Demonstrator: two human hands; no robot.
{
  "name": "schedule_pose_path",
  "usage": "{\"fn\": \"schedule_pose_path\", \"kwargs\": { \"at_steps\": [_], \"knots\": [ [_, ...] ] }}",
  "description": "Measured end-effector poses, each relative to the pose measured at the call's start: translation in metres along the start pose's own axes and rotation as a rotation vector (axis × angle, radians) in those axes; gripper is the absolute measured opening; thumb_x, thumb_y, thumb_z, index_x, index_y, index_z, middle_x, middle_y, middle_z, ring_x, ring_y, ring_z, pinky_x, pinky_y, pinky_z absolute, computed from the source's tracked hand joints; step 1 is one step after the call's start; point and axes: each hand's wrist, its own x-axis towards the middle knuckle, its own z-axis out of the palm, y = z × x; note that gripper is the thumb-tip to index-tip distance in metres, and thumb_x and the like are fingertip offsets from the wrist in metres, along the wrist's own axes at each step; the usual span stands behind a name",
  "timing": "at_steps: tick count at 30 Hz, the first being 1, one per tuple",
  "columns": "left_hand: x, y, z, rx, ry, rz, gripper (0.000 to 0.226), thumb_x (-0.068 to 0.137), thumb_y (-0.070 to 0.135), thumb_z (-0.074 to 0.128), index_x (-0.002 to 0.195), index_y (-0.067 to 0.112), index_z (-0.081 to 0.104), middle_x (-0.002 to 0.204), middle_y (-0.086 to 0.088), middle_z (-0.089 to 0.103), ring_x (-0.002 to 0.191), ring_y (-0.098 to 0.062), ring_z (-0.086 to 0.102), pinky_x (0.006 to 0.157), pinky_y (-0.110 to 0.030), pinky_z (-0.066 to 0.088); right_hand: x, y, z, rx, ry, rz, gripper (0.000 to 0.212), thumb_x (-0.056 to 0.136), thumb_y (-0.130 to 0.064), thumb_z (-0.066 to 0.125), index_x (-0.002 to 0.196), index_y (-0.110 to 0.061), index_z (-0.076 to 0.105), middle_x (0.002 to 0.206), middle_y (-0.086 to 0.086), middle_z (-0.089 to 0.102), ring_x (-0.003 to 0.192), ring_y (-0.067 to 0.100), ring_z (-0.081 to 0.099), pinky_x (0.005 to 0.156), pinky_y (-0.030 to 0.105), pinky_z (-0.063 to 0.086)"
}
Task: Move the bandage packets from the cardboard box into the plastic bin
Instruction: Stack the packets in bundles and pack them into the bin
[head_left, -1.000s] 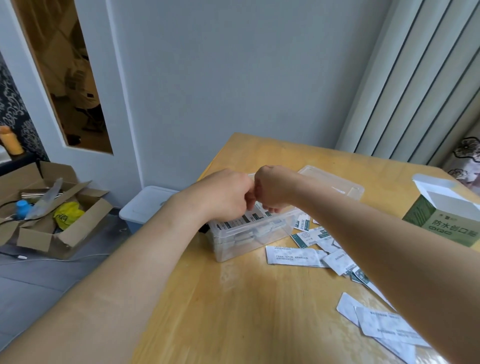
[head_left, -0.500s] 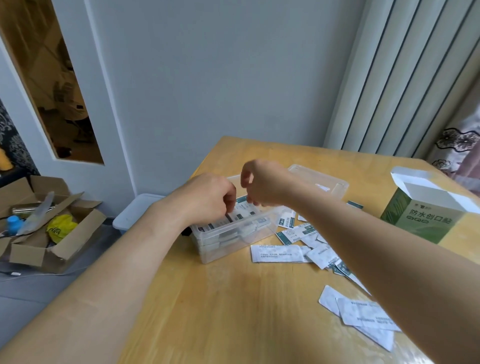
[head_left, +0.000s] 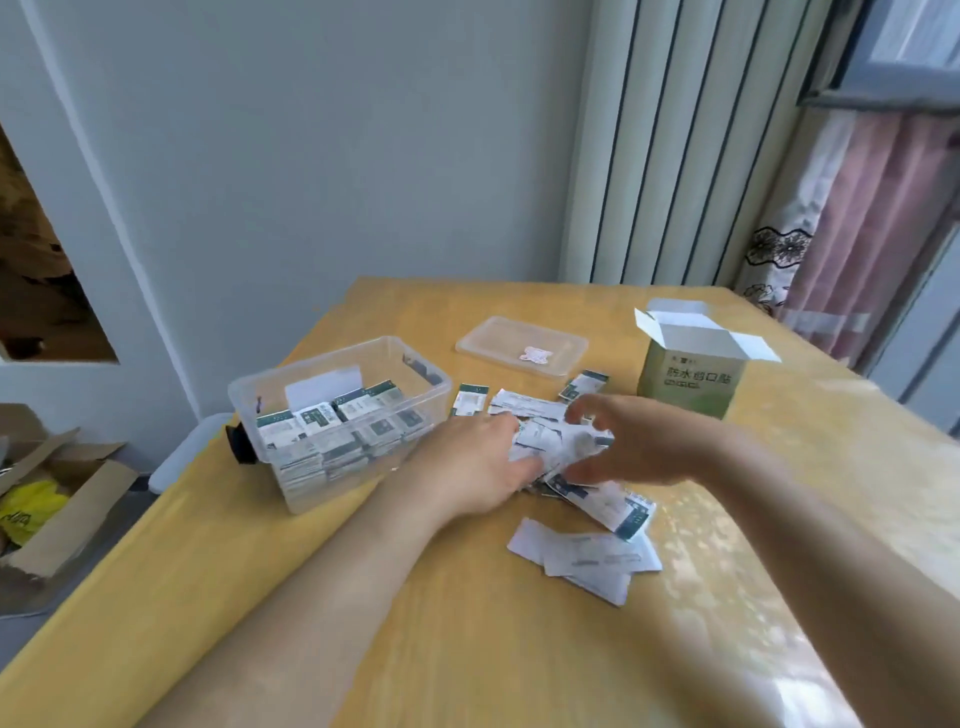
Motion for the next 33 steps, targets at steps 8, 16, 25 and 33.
{"fn": "schedule_pose_path", "kwargs": {
  "at_steps": [8, 16, 25, 33],
  "knots": [
    [0.021, 0.026, 0.025, 0.066, 0.239, 0.052, 0.039, 0.093, 0.042, 0.050, 0.124, 0.019, 0.047, 0.114, -0.006, 0.064, 0.107, -0.031, 0.057, 0.075, -0.037, 0.043, 0.013, 0.026, 0.038, 0.140, 0.232, -0.083, 0.063, 0.079, -0.043, 0.072, 0.134, -0.026, 0.047, 0.130, -0.001, 0.058, 0.117, 0.022, 0.054, 0.093, 0.036, 0.046],
    [0.016, 0.026, 0.024, 0.214, 0.409, 0.152, 0.018, 0.090, 0.015, 0.045, 0.100, 0.017, 0.059, 0.088, -0.010, 0.067, 0.082, -0.034, 0.060, 0.060, -0.035, 0.039, 0.021, 0.032, 0.052, 0.347, 0.482, -0.205, 0.017, 0.083, -0.014, 0.066, 0.098, -0.019, 0.073, 0.096, -0.006, 0.072, 0.089, 0.012, 0.063, 0.073, 0.015, 0.046],
    [0.012, 0.005, 0.010, -1.013, 0.525, -0.147, 0.004, 0.082, 0.019, 0.076, 0.085, 0.017, 0.073, 0.076, 0.003, 0.073, 0.070, -0.009, 0.067, 0.066, -0.022, 0.052, 0.008, 0.043, 0.032, 1.239, 0.566, -0.065, 0.009, 0.088, -0.008, 0.065, 0.095, -0.012, 0.069, 0.085, -0.002, 0.076, 0.076, 0.006, 0.069, 0.058, 0.021, 0.052],
    [0.006, 0.020, 0.009, -1.537, 0.315, -0.150, 0.021, 0.087, 0.027, 0.066, 0.081, 0.009, 0.073, 0.083, -0.009, 0.075, 0.068, -0.014, 0.067, 0.065, -0.026, 0.055, 0.005, 0.037, 0.036, 1.293, 0.468, -0.063, 0.007, 0.086, -0.001, 0.068, 0.092, -0.002, 0.065, 0.090, 0.024, 0.071, 0.068, 0.027, 0.062, 0.062, 0.038, 0.050]
  ]
}}
